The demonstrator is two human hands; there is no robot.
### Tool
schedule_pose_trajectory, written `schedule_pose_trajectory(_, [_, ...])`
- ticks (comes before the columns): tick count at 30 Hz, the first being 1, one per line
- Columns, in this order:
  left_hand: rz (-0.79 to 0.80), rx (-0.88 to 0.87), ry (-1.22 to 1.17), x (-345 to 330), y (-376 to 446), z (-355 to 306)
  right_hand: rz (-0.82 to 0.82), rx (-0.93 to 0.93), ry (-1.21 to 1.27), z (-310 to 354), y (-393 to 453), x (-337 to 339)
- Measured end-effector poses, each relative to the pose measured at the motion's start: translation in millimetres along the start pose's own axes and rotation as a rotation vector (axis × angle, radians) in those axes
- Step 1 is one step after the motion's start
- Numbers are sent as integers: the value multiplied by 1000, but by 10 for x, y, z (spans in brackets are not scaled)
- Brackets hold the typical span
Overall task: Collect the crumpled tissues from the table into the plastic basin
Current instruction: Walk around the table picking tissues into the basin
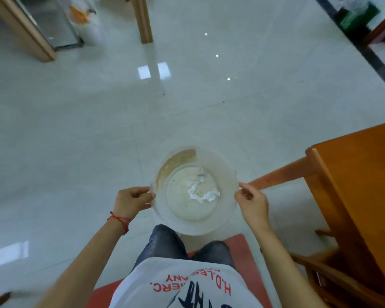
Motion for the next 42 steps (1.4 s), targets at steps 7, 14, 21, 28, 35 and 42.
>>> schedule_pose_trajectory(7, [-42, 24, -41, 471, 412, -53, 30, 22, -5, 317, 287, -572])
schedule_pose_trajectory(14, [-45, 31, -95, 529, 931, -381, 34, 2, 12, 559, 810, -799])
schedule_pose_trajectory(21, [-39, 36, -121, 336, 1672, -1030, 34, 25, -7, 1037, 1722, -840])
schedule_pose_trajectory(28, [-53, -11, -97, 144, 2287, -1863, 38, 59, 22, 1640, 2571, -774])
schedule_pose_trajectory(35, [-26, -41, -63, 9, 3015, -2539, -25, 36, 62, 1982, 3275, -801])
schedule_pose_trajectory(42, [104, -90, 46, -158, 3912, -3306, -207, -27, 141, 2181, 3821, -793])
Point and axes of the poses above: each hand's wrist, its own y-axis towards the middle knuckle, its own x-axis out of the back of the hand, z = x × y, the point moved 9 cm from there along y, towards the middle knuckle, and after that the axes turned 9 degrees about y, right-handed, at the moved point
